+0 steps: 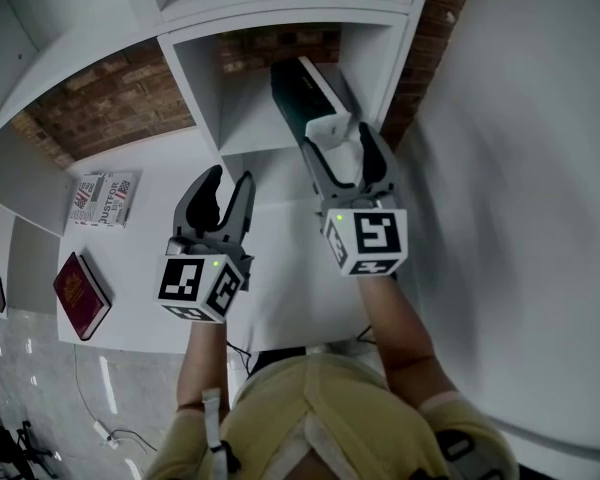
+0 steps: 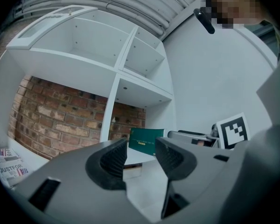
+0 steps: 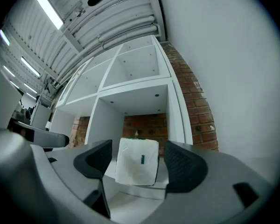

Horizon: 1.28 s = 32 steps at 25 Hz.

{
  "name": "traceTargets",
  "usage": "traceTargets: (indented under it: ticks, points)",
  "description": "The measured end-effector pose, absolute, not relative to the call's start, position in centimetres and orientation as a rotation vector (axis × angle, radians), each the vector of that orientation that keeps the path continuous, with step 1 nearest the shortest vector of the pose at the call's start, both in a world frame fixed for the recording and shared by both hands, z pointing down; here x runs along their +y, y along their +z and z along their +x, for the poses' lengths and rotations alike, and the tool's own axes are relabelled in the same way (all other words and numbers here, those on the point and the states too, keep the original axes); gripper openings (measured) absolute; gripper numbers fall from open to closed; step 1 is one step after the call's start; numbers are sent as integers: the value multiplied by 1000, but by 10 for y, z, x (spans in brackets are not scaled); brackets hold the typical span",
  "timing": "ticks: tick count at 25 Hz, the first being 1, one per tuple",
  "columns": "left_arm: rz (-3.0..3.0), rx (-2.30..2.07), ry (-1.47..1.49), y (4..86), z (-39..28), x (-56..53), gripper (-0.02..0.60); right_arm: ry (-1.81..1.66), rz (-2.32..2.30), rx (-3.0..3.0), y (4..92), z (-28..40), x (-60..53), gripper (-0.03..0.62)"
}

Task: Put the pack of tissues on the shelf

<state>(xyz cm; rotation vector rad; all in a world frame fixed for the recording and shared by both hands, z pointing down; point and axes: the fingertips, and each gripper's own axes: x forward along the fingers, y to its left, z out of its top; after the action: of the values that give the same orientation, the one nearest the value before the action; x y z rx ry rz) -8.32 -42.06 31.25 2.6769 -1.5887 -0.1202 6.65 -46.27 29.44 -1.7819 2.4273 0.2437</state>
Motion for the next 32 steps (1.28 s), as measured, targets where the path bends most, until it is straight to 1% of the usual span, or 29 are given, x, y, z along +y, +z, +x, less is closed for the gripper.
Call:
traceTargets:
  ticks: [8,9,11,12,14,19,22,27,29,32]
  points:
    - [2683,-1622,-175,303,-91,-412,180,169,-1694,2488,296,69,-436,339]
    - [2693,-1632,-166,302,-91,-410,166,156,-1689,2490,297,70,-433,337]
    - [2709,-1649,-150,301,-89,-406,92,142,-1684,2496,299,71,-428,334]
    - [2715,-1648,-145,301,-88,-404,74,143,-1684,2500,299,71,-425,326]
    - [2725,-1631,-129,301,-84,-401,63,147,-1691,2506,301,72,-421,296]
    - [2710,-1592,-75,309,-79,-398,63,127,-1708,2503,305,73,-412,195]
    - [2694,-1601,-86,310,-81,-395,61,134,-1701,2514,306,72,-408,166]
    - [2653,-1622,-88,311,-86,-394,46,111,-1694,2526,309,73,-403,151]
    - [2643,-1628,-85,311,-87,-393,43,105,-1702,2526,311,75,-402,130]
    - [2634,-1632,-72,313,-89,-392,38,95,-1718,2498,310,79,-399,79]
